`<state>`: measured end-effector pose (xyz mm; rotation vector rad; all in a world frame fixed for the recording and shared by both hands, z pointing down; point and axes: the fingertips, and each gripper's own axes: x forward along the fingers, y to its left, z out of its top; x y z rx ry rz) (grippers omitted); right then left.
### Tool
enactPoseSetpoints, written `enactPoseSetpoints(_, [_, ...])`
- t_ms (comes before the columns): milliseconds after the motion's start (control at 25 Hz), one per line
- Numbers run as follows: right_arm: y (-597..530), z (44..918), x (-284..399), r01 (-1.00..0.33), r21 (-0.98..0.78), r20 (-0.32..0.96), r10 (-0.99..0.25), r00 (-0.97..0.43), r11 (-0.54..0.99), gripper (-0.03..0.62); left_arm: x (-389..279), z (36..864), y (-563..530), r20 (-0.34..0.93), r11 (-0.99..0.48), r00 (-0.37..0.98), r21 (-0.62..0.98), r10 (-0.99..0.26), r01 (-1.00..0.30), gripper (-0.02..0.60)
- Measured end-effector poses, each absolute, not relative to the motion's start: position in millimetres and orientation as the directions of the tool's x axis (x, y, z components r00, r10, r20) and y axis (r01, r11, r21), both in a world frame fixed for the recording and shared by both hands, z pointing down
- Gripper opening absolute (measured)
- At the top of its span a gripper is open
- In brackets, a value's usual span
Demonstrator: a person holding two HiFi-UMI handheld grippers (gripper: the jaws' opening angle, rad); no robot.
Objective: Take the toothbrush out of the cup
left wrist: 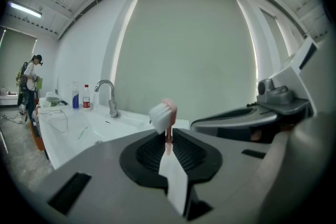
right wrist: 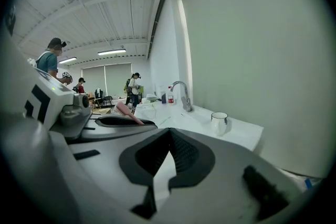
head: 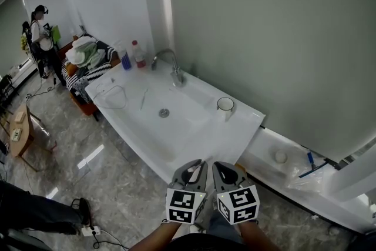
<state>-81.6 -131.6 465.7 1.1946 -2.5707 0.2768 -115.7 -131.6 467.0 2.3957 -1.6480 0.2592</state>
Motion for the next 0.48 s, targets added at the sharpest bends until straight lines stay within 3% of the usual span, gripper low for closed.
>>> enactPoseSetpoints(480, [-126.2,461.7,-78.6,-0.776,-0.028,0.325,-0.728,-0.603,0.63,0.011,-114.7,465.8,-127.1,0.258,-0.348,0.361,0.096,-0.896,-0.933,0.049])
